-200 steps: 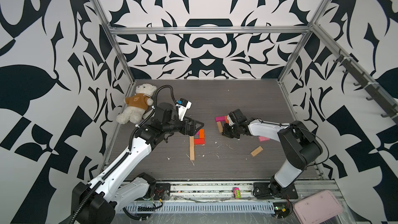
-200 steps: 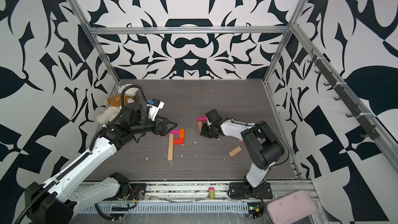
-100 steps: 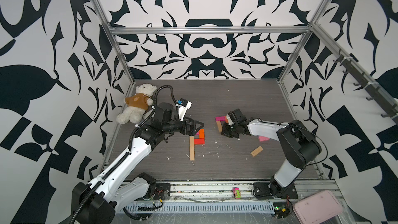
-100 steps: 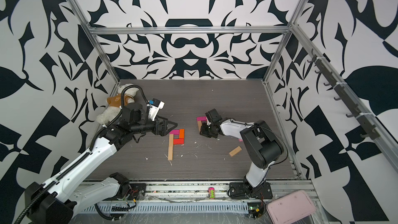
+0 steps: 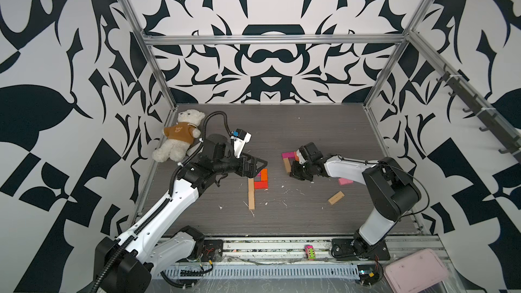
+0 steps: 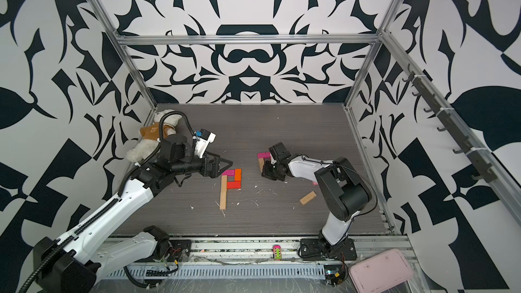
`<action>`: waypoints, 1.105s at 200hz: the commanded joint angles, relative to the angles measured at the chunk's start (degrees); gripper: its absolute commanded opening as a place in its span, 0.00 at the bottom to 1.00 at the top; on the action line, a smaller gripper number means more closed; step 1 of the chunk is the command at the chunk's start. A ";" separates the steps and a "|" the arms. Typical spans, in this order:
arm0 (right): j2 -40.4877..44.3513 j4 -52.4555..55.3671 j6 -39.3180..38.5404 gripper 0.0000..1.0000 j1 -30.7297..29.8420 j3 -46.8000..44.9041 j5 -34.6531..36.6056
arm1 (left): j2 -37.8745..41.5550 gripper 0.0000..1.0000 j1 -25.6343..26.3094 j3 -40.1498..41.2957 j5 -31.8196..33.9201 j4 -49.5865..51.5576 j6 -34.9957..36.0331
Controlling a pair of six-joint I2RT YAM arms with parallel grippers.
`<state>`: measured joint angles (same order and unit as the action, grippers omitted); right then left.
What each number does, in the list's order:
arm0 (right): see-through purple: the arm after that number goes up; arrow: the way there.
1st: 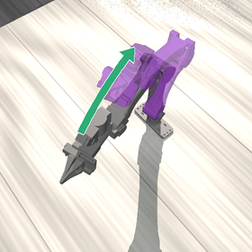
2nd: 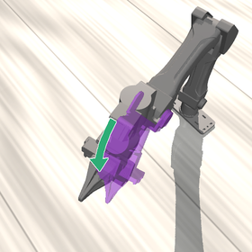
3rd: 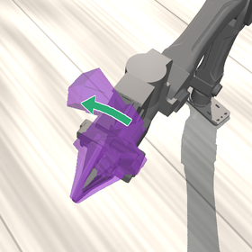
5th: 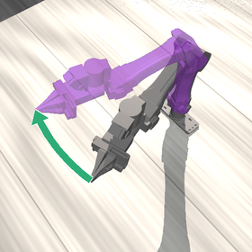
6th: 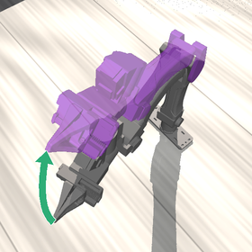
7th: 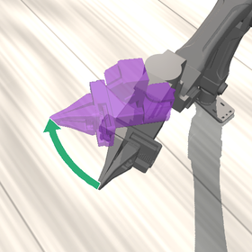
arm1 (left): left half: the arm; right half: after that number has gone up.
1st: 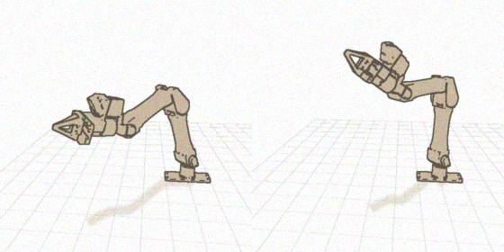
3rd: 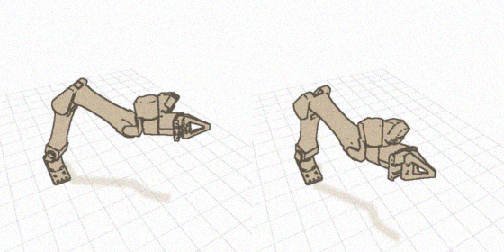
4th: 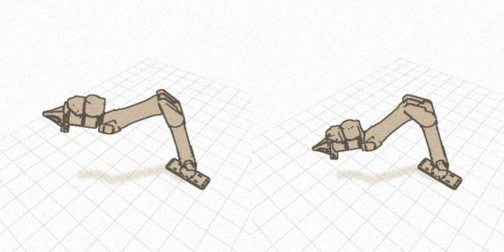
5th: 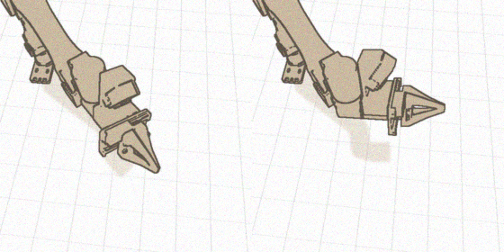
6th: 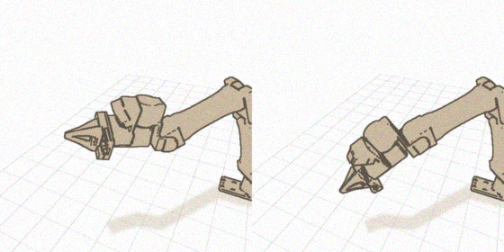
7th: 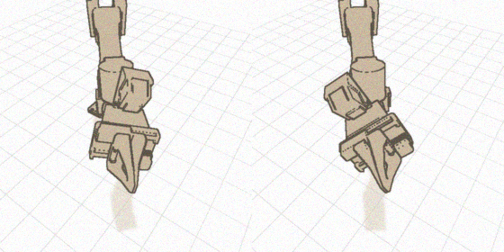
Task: Assemble the letter p with building blocks
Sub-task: Adjust the building block at the center of the board, then pick up the building block from the center of the board.
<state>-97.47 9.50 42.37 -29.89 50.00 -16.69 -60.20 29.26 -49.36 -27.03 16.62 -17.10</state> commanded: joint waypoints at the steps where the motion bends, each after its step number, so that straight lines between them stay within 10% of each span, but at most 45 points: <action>1: 6.98 5.85 -0.34 0.00 0.09 4.01 -0.44 | 0.32 0.99 -0.20 -1.17 -1.01 0.77 -0.21; 38: 18.71 16.65 -2.97 0.08 7.63 6.43 1.21 | 1.05 0.99 -0.17 -1.00 -1.29 0.57 -0.34; 107: 25.51 20.29 -8.12 0.70 37.32 -3.07 -1.31 | 1.26 0.99 -0.21 -0.69 -2.42 -0.18 -1.11; 221: 13.85 4.69 -4.03 0.77 46.23 -9.71 -2.56 | 1.49 0.99 -0.16 -0.38 -3.42 -0.72 -1.86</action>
<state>-84.73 16.88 37.41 16.14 41.34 -18.35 -59.96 29.26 -49.36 -29.45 16.53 -18.65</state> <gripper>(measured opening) 0.772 0.992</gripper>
